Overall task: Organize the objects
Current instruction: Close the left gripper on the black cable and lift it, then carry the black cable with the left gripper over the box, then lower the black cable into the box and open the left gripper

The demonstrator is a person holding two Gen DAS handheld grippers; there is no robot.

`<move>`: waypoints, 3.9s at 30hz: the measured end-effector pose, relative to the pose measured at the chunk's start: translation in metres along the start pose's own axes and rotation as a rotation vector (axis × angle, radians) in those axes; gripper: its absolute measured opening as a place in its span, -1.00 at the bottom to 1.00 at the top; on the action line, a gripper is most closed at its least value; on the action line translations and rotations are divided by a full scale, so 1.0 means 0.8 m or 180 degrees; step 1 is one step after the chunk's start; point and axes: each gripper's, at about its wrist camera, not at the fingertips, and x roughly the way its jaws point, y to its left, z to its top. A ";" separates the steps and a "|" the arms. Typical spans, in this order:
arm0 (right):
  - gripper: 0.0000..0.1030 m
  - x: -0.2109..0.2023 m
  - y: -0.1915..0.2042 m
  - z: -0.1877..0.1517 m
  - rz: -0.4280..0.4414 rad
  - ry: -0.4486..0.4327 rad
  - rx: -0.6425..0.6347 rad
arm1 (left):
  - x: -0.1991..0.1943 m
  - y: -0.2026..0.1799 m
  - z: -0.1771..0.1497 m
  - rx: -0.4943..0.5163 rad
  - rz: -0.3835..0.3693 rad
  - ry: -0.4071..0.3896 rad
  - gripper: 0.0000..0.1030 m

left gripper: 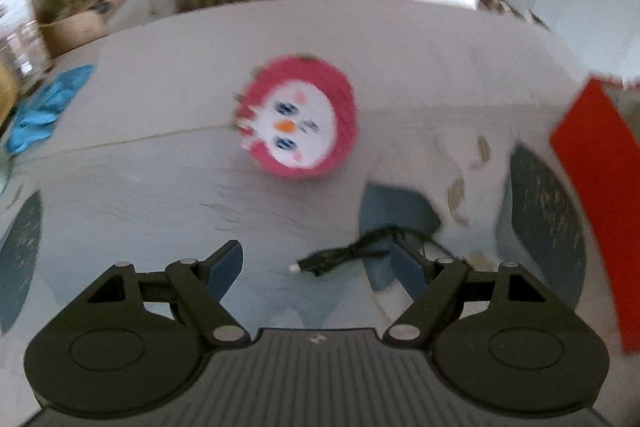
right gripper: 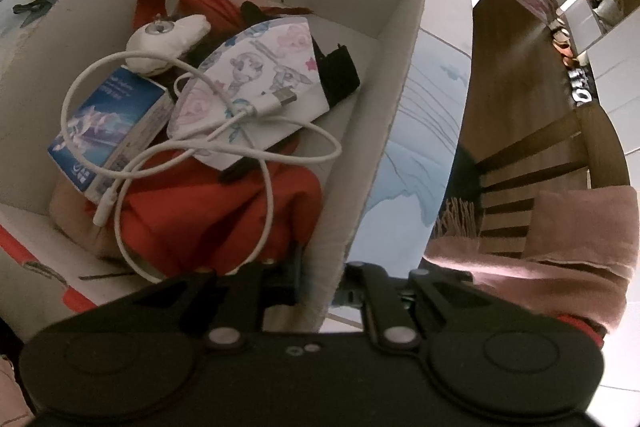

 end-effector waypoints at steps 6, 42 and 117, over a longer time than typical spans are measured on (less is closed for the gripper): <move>-0.78 0.004 0.001 0.003 -0.0036 0.0073 0.0016 | 0.038 -0.010 0.001 0.0481 -0.0076 0.0144 0.57; -0.78 0.011 0.005 0.003 -0.0068 0.0067 0.0004 | -0.007 -0.047 -0.003 -0.0058 -0.0394 0.0091 -0.90; -0.78 0.011 0.009 -0.002 -0.0032 -0.0064 -0.0209 | 0.036 -0.420 0.120 0.1019 -0.0888 0.0200 -0.82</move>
